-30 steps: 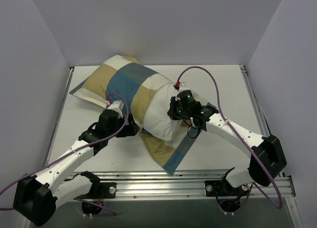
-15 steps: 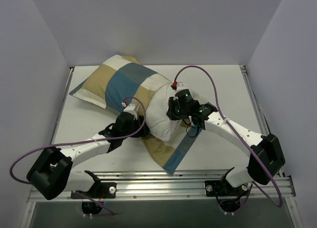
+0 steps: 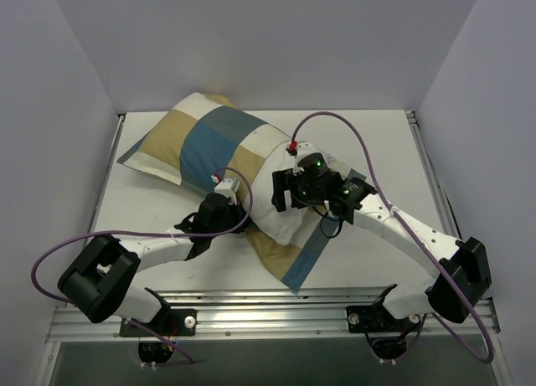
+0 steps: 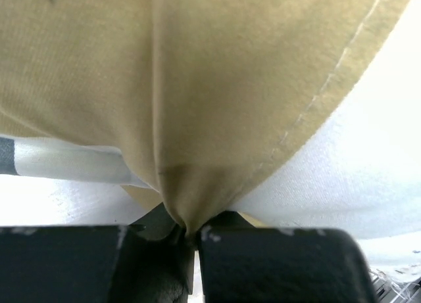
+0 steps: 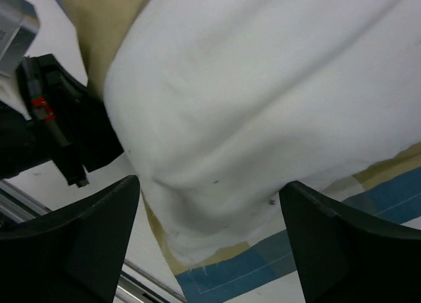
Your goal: Remove the pillowcase from the pillow
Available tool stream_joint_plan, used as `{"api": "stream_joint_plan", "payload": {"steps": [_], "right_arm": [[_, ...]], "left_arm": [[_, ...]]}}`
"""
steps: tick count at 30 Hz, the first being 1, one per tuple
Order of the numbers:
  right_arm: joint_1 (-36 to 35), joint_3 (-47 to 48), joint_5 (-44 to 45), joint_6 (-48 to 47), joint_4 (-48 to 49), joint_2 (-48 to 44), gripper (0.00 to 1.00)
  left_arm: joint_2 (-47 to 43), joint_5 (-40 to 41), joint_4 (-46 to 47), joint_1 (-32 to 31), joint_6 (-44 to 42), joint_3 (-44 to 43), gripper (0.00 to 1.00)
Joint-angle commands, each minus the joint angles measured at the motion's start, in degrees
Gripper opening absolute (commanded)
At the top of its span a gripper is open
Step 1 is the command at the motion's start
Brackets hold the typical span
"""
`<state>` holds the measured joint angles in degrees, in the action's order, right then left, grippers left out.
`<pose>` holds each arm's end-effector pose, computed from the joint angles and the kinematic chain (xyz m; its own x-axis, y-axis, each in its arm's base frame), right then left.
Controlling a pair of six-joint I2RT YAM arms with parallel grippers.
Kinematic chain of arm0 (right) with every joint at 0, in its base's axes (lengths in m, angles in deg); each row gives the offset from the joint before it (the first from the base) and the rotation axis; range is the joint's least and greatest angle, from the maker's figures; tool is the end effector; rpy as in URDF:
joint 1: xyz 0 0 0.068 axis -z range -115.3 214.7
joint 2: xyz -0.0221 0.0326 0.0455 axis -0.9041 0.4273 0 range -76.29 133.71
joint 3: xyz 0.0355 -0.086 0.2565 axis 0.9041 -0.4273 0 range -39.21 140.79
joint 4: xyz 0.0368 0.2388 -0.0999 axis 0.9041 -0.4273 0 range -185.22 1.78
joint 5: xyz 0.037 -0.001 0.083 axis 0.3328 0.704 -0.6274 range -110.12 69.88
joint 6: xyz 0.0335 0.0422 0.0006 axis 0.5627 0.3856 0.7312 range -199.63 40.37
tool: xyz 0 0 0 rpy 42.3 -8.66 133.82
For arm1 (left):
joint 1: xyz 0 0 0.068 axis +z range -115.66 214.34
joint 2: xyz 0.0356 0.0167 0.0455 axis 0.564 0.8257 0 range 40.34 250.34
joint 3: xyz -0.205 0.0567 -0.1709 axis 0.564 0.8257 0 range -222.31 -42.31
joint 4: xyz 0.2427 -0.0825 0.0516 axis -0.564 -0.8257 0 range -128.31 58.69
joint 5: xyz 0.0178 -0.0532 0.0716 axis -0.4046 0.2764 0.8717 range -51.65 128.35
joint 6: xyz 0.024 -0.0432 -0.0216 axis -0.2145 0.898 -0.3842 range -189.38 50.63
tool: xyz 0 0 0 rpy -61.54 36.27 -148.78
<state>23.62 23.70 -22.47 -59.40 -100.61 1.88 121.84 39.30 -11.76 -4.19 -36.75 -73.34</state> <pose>0.2366 0.2081 0.3144 -0.5647 -0.0339 -0.8246 -0.5208 0.7897 0.3242 0.2173 -0.1724 0.1675 -0.6684 -0.1570 -0.7271 0.2984 0.8388 -0.4554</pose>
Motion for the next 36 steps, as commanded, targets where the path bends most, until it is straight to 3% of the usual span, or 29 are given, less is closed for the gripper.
{"api": "stream_joint_plan", "payload": {"steps": [1,5,10,19,21,23,25,26,32,36], "right_arm": [[-2.51,2.57,-0.38,-3.00,-2.12,-3.73,0.85],[-5.23,1.43,1.99,-2.83,-2.56,-3.12,0.99],[-10.59,-0.86,10.16,-1.16,-0.99,1.10,1.00],[-10.95,-6.93,19.14,1.22,7.19,11.29,0.99],[-10.95,-7.45,19.13,1.04,9.12,12.35,0.92],[-10.95,-7.46,19.84,1.04,9.83,12.79,0.67],[-10.95,-6.93,21.76,0.95,9.40,13.06,0.31],[-10.95,-5.88,22.47,0.95,8.78,12.97,0.01],[-10.86,-1.84,27.91,-1.50,0.70,5.25,0.00],[-10.42,3.78,28.37,-4.32,-9.55,-3.44,0.00]], "left_arm": [[-1.77,-0.69,2.34,0.03,-1.77,-3.07,0.07],[-2.04,-0.95,1.89,0.03,-2.12,-4.04,0.08],[-2.39,-1.56,1.63,-0.06,-1.77,-4.48,0.08],[-4.85,-1.48,0.40,-0.15,-1.68,-4.04,0.07],[-5.12,-1.48,0.40,-0.06,-1.68,-4.04,0.07],[-5.03,-1.48,0.31,-0.06,-1.68,-4.30,0.07],[-5.03,0.19,0.05,0.03,-1.68,-4.83,0.07],[-5.12,0.89,-0.21,0.03,-1.77,-5.09,0.06],[-7.57,6.95,-5.92,2.39,-2.74,-9.31,0.04],[-9.60,16.86,-12.77,6.08,-2.12,-12.21,0.03]]}}
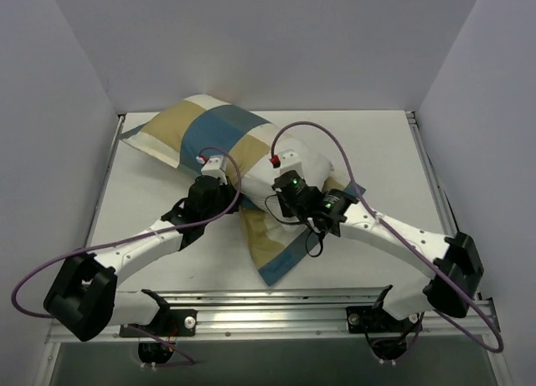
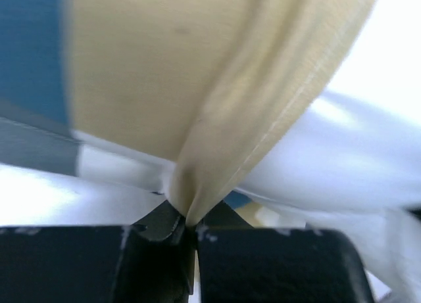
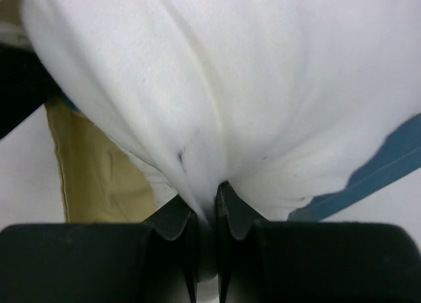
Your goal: Remove the pillowcase from the pillow
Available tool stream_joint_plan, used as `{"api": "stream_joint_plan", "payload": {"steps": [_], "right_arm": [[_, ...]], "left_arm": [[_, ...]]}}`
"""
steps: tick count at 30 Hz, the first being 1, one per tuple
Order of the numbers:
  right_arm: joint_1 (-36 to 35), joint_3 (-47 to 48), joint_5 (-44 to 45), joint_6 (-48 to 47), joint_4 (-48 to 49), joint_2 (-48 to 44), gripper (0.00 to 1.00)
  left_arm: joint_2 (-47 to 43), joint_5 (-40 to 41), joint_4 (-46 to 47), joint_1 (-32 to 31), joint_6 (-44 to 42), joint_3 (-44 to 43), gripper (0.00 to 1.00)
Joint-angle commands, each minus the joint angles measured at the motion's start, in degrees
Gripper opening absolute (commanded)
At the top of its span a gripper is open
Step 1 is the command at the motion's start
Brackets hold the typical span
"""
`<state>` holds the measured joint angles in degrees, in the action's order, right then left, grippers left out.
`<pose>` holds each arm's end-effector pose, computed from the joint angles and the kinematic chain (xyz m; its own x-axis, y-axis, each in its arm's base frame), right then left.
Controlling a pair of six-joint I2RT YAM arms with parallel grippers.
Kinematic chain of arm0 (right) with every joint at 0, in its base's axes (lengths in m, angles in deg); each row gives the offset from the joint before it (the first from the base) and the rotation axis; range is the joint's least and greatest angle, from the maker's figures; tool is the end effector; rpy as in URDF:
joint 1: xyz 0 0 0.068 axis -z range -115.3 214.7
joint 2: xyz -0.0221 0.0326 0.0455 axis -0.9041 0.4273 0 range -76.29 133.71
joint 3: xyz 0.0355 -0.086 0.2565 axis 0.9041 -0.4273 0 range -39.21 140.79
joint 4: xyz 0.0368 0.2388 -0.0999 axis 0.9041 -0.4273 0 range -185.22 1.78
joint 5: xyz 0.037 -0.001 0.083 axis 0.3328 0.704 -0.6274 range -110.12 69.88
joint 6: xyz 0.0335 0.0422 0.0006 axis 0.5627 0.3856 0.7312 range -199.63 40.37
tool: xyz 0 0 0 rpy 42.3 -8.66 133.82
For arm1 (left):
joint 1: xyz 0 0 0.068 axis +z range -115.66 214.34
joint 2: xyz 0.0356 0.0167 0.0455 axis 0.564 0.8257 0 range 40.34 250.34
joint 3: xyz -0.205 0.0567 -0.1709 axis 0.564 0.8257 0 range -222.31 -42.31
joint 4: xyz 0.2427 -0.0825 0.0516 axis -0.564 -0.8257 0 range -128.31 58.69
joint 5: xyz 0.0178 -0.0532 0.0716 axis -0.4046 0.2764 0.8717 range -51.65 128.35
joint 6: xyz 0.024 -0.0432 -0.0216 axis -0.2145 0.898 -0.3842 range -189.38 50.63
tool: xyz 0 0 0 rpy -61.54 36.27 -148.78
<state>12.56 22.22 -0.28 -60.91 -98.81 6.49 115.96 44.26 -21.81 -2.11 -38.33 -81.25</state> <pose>0.2109 0.2516 0.2852 -0.4891 -0.1373 -0.8613 -0.4318 0.8962 0.1024 0.2308 -0.1660 0.2211 -0.5816 -0.2082 -0.7864 0.2536 0.8721 -0.4185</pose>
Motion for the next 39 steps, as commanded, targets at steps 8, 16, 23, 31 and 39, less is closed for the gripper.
{"api": "stream_joint_plan", "payload": {"steps": [8,16,23,31,39], "right_arm": [[0.64,19.24,2.14,-4.57,-24.38,-17.91,0.00],[0.72,23.56,-10.83,-4.04,-24.57,-23.81,0.00],[0.55,10.75,-23.33,-2.46,-9.22,-18.38,0.00],[0.46,8.70,-20.89,2.71,-2.95,-8.43,0.00],[-0.07,15.21,-21.94,0.10,-3.90,-0.97,0.00]], "left_arm": [[-3.19,24.74,-8.43,9.72,0.76,-7.90,0.03],[6.72,32.51,-14.33,12.01,10.61,-11.33,0.04],[10.26,15.90,-4.76,11.84,9.03,-13.18,0.08],[-6.34,7.46,-6.77,10.35,13.24,-3.26,0.54],[-23.03,9.82,-13.62,0.50,13.88,6.42,0.87]]}}
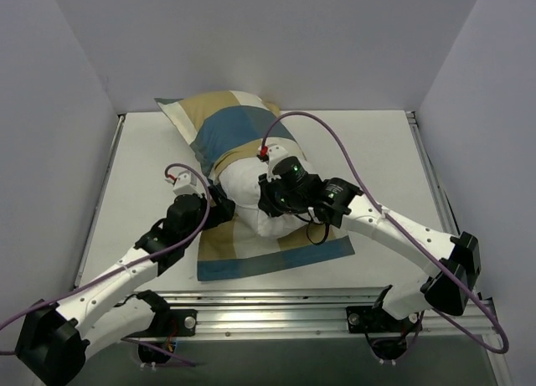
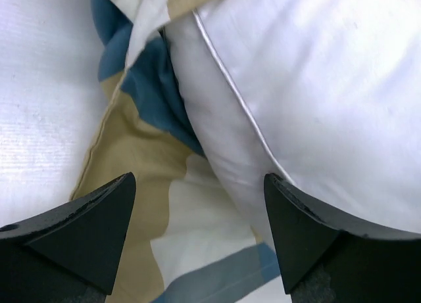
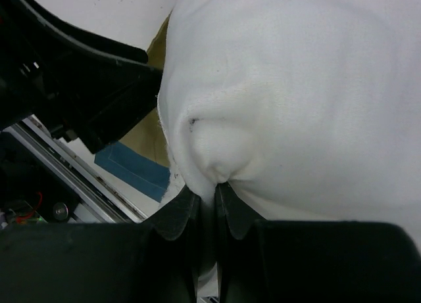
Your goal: Remove the pillowcase from the pillow
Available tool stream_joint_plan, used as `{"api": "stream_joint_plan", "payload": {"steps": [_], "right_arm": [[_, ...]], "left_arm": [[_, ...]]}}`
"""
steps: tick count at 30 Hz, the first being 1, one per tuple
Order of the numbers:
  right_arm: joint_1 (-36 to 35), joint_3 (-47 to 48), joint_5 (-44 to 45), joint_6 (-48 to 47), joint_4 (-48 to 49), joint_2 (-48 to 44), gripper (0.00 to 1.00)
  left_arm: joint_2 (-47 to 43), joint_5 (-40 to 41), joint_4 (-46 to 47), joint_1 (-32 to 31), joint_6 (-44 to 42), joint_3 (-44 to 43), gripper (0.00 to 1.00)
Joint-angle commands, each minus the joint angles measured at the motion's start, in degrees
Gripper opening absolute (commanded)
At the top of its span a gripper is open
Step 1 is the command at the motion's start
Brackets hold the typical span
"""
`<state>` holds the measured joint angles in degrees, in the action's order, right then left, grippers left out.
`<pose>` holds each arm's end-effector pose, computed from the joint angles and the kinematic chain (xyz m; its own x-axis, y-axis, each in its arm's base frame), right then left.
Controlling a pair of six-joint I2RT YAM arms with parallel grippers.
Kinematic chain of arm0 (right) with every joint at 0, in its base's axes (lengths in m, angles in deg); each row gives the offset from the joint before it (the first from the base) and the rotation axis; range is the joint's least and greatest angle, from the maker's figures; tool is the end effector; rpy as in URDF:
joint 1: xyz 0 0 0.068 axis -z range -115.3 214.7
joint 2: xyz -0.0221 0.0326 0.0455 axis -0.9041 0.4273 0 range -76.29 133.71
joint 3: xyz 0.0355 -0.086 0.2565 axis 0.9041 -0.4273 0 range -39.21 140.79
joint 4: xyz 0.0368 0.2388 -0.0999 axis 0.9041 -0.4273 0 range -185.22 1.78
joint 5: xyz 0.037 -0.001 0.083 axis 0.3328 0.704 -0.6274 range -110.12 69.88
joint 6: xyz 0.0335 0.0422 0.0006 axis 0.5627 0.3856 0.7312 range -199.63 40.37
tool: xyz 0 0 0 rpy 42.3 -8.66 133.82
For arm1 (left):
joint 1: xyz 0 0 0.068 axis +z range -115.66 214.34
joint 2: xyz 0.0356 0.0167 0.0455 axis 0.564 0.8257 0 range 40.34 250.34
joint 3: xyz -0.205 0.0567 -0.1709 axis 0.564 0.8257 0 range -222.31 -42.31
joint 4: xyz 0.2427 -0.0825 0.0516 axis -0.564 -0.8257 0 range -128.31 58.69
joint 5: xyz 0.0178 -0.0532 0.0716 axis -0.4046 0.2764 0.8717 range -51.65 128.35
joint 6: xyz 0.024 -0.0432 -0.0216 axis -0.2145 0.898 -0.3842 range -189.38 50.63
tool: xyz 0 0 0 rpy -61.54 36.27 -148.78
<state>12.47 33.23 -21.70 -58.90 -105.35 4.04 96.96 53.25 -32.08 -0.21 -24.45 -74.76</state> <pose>0.1988 0.2582 0.3532 -0.5274 -0.1029 -0.8434 -0.6617 0.6725 0.3317 0.1874 -0.1180 0.2427 -0.4973 -0.4862 -0.7185 0.0067 0.8260 -0.5636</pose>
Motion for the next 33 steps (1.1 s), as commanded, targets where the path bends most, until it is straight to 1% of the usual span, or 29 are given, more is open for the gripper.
{"api": "stream_joint_plan", "payload": {"steps": [1,2,3,4,5,6,7,8,9,10,11,12,13,14,15,16,17,19,20,21,23,24,26,27,28,30,31,32,33], "right_arm": [[0.02,4.37,-2.35,-2.79,1.32,2.27,0.00],[0.02,3.85,-2.63,-3.32,-1.65,3.76,0.00],[-0.07,2.80,-2.98,-3.33,-2.55,3.95,0.00],[-0.24,1.48,-3.25,-2.98,-3.00,3.86,0.02],[-0.16,-0.01,-2.90,-2.28,-3.18,2.04,0.09],[-0.16,-2.89,-2.29,-0.36,-3.00,0.54,0.32],[0.02,-4.05,-1.59,0.53,-2.83,-2.78,0.45],[0.19,-5.02,0.07,1.23,-3.00,-4.38,0.55],[0.46,-5.99,1.13,1.85,-3.26,-5.96,0.72],[1.42,-6.17,1.41,3.07,-3.53,-8.50,0.78],[2.12,-6.18,4.02,3.52,-4.14,-9.49,0.81],[3.00,-6.09,4.83,3.87,-4.41,-10.28,0.85],[5.88,-6.44,5.36,5.10,-4.58,-11.24,0.86],[7.82,-6.79,5.54,5.72,-4.50,-11.51,0.87],[9.93,-7.40,5.02,6.25,-4.32,-11.60,0.88],[13.87,-8.62,4.93,6.77,-3.45,-11.52,0.88],[15.47,-9.51,4.66,6.87,-2.40,-11.26,0.88],[18.46,-10.65,2.21,6.52,-0.81,-9.68,0.88],[21.09,-10.48,-0.50,5.91,0.50,-9.15,0.88],[22.07,-10.05,-1.66,5.55,1.12,-8.62,0.88],[25.05,-8.04,-3.86,4.50,2.44,-7.39,0.88],[26.11,-7.06,-4.13,4.23,2.36,-6.86,0.88],[28.40,-4.70,-5.70,3.62,2.71,-4.93,0.91],[30.84,-4.16,-6.84,3.18,2.88,-3.97,0.93],[32.09,-3.81,-8.16,3.17,3.50,-1.87,0.95],[34.90,-3.36,-13.25,3.17,4.73,0.42,1.00],[35.35,-3.19,-15.01,2.91,5.78,2.87,1.00],[35.44,-2.84,-18.94,2.30,5.87,4.12,1.00],[35.35,-1.88,-20.46,2.04,5.96,5.26,1.00]], "left_arm": [[-5.02,0.92,-4.31,-1.23,-1.06,-0.94,0.87],[-5.81,2.23,-5.89,-1.23,-2.64,-2.08,0.87],[-6.60,2.77,-6.51,-1.14,-6.13,-3.40,0.87],[-6.52,3.38,-7.39,-0.96,-7.73,-6.72,0.87],[-6.09,3.73,-8.62,-0.53,-9.66,-8.84,0.87],[-4.00,3.65,-9.50,0.09,-12.99,-11.04,0.87],[-2.32,3.30,-11.51,0.70,-14.41,-16.28,0.88],[-0.65,2.51,-11.96,2.36,-15.99,-18.94,0.89],[3.37,-0.45,-12.06,3.42,-18.62,-21.41,0.89],[5.76,-2.31,-11.80,4.48,-19.34,-26.13,0.89],[11.00,-4.42,-11.79,6.75,-20.05,-28.70,0.89],[13.84,-7.83,-12.14,7.55,-20.84,-31.42,0.89],[16.91,-8.56,-12.75,7.91,-21.19,-34.23,0.89],[22.43,-9.18,-12.67,7.91,-21.63,-39.05,0.89],[25.00,-10.23,-12.50,8.00,-21.72,-41.27,0.89],[27.73,-12.24,-12.15,7.91,-21.64,-43.21,0.89],[32.37,-13.39,-11.80,7.91,-21.29,-46.36,0.88],[36.26,-14.89,-11.18,7.74,-19.36,-47.97,0.87],[38.89,-14.98,-10.92,7.74,-18.65,-48.23,0.86],[39.61,-16.38,-10.74,7.74,-17.34,-47.19,0.86],[39.54,-15.43,-9.51,7.83,-15.49,-43.77,0.84],[38.84,-13.68,-8.90,8.00,-13.48,-38.71,0.83],[36.04,-11.57,-6.88,8.88,-11.10,-32.80,0.81],[35.15,-11.38,-6.00,9.14,-8.83,-29.72,0.81],[34.18,-11.38,-4.16,9.75,-7.67,-23.95,0.81],[31.63,-11.38,-2.40,9.93,-4.26,-18.73,0.80],[30.84,-11.64,-1.08,9.94,-3.28,-14.62,0.80],[29.44,-11.73,-0.55,9.94,-2.22,-12.75,0.80],[28.73,-11.64,-0.19,9.94,-0.82,-11.08,0.80]]}}
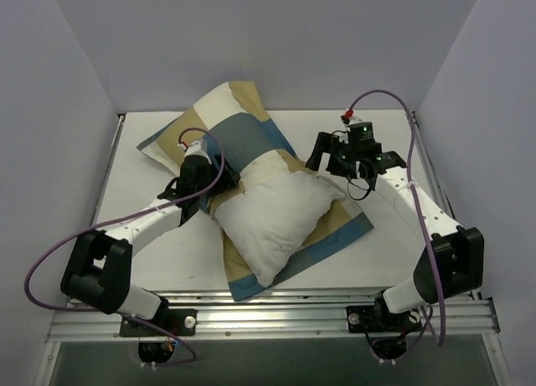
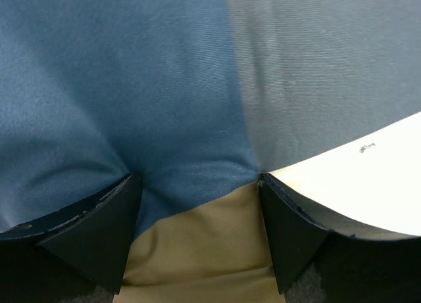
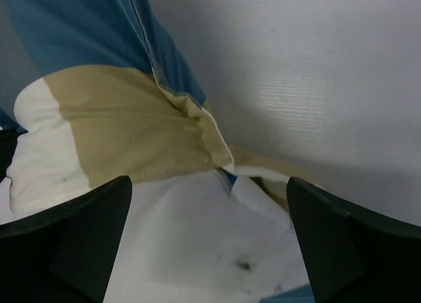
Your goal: Remove the pillowcase from the pillow
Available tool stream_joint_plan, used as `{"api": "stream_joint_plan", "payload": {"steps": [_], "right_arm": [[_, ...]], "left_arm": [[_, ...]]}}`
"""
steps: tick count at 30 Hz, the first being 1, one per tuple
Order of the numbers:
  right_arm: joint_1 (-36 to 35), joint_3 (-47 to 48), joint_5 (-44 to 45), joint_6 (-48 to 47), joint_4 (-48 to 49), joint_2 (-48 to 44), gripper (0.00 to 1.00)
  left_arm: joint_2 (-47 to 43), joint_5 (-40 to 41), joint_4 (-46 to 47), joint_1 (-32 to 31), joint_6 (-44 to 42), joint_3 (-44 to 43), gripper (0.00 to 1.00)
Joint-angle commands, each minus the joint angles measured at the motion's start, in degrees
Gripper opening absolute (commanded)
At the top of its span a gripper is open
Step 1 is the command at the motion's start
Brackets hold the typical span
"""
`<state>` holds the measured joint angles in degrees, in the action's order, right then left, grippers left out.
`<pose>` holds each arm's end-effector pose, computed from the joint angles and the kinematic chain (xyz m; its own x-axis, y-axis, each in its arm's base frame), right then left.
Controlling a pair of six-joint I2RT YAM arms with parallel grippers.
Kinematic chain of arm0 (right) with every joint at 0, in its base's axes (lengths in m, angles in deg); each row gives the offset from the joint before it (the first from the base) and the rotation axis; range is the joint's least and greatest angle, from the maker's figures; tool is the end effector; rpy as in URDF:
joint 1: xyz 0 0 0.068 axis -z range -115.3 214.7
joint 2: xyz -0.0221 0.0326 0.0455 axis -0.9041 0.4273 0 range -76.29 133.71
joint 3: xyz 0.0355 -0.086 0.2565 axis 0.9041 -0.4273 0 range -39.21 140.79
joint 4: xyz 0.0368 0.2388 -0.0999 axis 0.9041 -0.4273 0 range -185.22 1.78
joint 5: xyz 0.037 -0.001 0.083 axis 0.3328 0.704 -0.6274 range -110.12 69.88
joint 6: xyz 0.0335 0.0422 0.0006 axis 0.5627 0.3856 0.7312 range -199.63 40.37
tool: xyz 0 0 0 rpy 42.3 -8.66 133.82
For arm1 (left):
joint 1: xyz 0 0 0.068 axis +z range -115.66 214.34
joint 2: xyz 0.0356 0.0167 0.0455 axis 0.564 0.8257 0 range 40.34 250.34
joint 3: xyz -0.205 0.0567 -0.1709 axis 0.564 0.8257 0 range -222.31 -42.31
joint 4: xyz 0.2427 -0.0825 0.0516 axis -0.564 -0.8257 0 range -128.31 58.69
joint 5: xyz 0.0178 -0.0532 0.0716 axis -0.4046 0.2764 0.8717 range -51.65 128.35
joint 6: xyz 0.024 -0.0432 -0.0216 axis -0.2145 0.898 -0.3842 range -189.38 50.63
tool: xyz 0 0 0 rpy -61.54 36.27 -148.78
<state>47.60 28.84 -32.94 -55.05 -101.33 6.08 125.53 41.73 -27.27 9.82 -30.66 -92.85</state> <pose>0.3166 0.1056 0.3226 -0.5980 0.2404 -0.7646 -0.2488 0.8512 0.4622 0.2992 -0.1342 0.2309 -0.5917 -0.4164 -0.6903 -0.0026 0.8573 -0.5149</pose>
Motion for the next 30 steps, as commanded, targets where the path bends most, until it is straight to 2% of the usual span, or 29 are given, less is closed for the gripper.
{"api": "stream_joint_plan", "payload": {"steps": [1,6,9,13,19,30], "right_arm": [[-0.64,2.52,-10.55,-2.16,3.07,4.63,1.00],[-4.42,2.26,-15.30,-3.75,3.17,5.88,0.99],[-6.10,1.38,-15.13,-4.27,2.38,3.95,0.97],[-6.54,2.08,-7.59,-5.07,0.01,-1.84,0.97],[-6.98,3.23,-7.22,-6.03,-3.16,-4.84,0.99],[-7.94,-8.72,-7.32,-4.89,2.37,-2.30,1.00]], "left_arm": [[-0.54,-0.30,-2.56,-0.10,6.01,9.91,0.80],[-3.36,0.40,-1.31,-0.18,8.04,13.36,0.80],[-3.54,0.58,-1.13,-0.18,8.39,13.46,0.80],[-3.80,-0.12,-0.96,-0.18,8.92,13.28,0.80],[-5.29,0.49,-1.83,-0.10,8.92,14.24,0.80],[-6.17,0.93,-2.54,-0.10,8.83,14.60,0.80]]}}
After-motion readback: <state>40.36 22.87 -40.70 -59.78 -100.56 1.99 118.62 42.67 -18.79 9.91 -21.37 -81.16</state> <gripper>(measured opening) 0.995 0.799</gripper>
